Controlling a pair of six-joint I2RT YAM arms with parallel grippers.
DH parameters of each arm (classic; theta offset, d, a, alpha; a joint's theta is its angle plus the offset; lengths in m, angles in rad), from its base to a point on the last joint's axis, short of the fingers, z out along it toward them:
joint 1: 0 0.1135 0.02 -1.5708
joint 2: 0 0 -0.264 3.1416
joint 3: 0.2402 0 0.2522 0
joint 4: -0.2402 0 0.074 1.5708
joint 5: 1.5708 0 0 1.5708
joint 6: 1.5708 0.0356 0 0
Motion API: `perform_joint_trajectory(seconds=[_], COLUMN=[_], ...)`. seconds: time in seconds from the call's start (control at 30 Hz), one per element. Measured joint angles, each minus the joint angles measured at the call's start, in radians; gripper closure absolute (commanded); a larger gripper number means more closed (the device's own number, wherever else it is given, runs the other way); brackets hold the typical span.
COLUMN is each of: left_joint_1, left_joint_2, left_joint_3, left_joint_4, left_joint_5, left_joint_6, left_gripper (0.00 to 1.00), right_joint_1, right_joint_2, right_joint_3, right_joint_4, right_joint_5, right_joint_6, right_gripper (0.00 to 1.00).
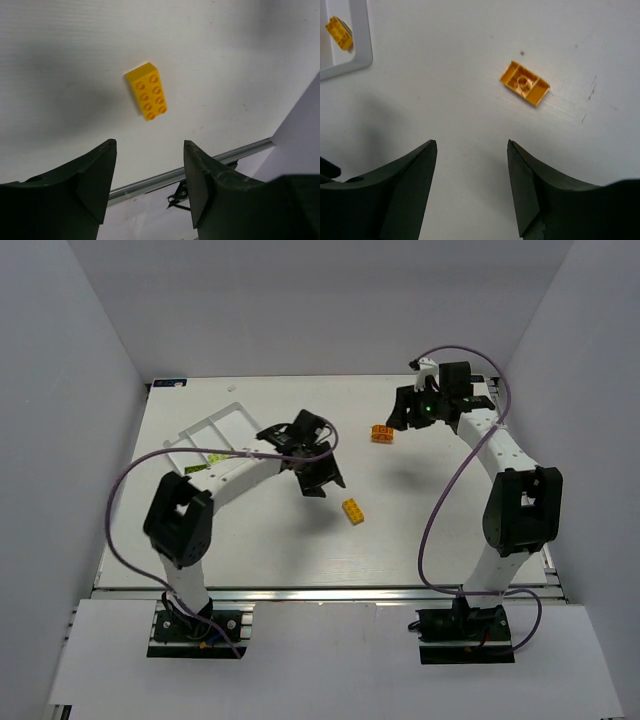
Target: Sort the legos into containers by color
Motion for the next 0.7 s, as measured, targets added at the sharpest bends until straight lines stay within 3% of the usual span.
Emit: perform_joint_trajectory(seconds=[0.2,0.4,0.7], left_joint_1=[-0.114,-0.172,-0.203], left_joint_2=[0.290,0.458,0.507], left_joint_3=[0.320,0.524,0.557], left_joint_4=[-0.195,-0.336,-0.416], left_joint_5=[-0.098,-0.183,-0.233], left_joint_6=[-0.099,-0.138,-0.153], left_gripper=[0.30,0.28,0.30], right_joint_1=[-0.097,-0.188,-0.254], right_joint_2=[-0.038,-0.140,-0.168], right_joint_3=[-0.104,-0.200,-0.214], right_joint_4=[-0.075,-0.081,-0.074], right_joint_5=[-0.021,-0.052,-0.110], right_joint_6=[0.000,-0.011,-0.016], right_gripper=[0.34,0.31,0.30])
